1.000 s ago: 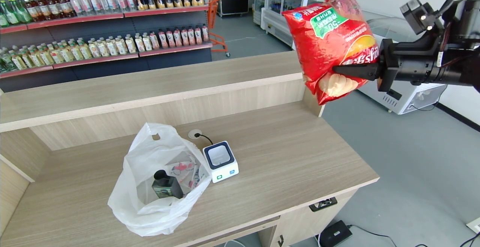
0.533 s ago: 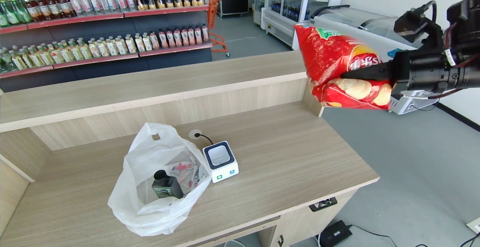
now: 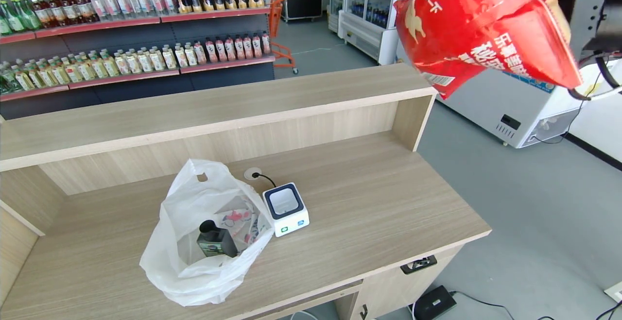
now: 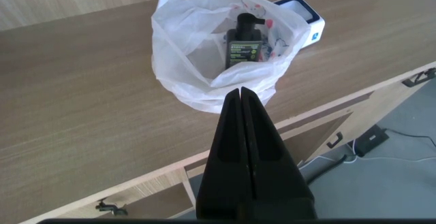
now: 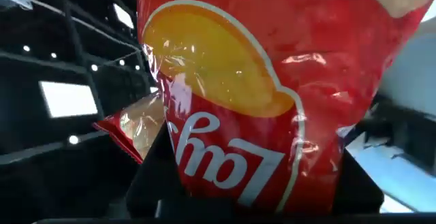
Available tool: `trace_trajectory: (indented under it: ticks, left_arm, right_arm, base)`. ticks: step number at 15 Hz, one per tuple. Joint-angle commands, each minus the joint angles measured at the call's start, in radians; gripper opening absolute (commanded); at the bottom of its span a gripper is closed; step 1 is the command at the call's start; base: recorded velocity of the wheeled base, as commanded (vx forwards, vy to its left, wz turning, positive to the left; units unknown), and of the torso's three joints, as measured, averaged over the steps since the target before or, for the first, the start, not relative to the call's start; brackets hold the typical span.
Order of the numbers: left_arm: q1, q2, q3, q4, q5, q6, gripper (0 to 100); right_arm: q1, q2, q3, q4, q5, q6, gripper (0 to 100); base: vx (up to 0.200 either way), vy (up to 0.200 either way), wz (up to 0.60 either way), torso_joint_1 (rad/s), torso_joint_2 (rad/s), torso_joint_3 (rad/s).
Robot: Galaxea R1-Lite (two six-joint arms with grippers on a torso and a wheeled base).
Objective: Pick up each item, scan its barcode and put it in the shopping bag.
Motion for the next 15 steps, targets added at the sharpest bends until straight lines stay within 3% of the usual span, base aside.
trace_trajectory:
  ticks: [1, 3, 4, 6, 11, 15]
  left_arm:
    - [0.0, 0.0, 0.0, 0.0, 0.0, 0.0, 0]
    - [0.0, 0.0, 0.0, 0.0, 0.0, 0.0, 0]
    - [0.0, 0.0, 0.0, 0.0, 0.0, 0.0, 0]
    - [0.0, 0.0, 0.0, 0.0, 0.0, 0.0, 0]
    - [0.0, 0.0, 0.0, 0.0, 0.0, 0.0, 0]
    - [0.0, 0.0, 0.0, 0.0, 0.0, 0.0, 0]
  right_arm:
    - [-0.076, -0.022, -0.082, 0.001, 0.216, 0.347, 0]
    - [-0.156, -0.047, -0.085, 0.007, 0.456, 0.515, 0]
    - [-0.205, -0.051, -0.077, 0.008, 0.558, 0.534, 0]
    - [-0.217, -0.05, -0.041, 0.031, 0.562, 0.584, 0]
    - [-0.224, -0.033, 0.101, 0.106, 0.562, 0.554, 0]
    - [-0.176, -0.033, 0.119, 0.292, 0.562, 0.566, 0]
  base:
    - [0.0, 0.0, 0.0, 0.0, 0.0, 0.0]
    - [0.0, 0.0, 0.0, 0.0, 0.0, 0.0]
    - [0.0, 0.0, 0.0, 0.0, 0.0, 0.0]
    - [0.0, 0.0, 0.0, 0.0, 0.0, 0.0]
    - [0.0, 0.0, 0.0, 0.0, 0.0, 0.0]
    - [0.0, 0.0, 0.0, 0.0, 0.0, 0.0]
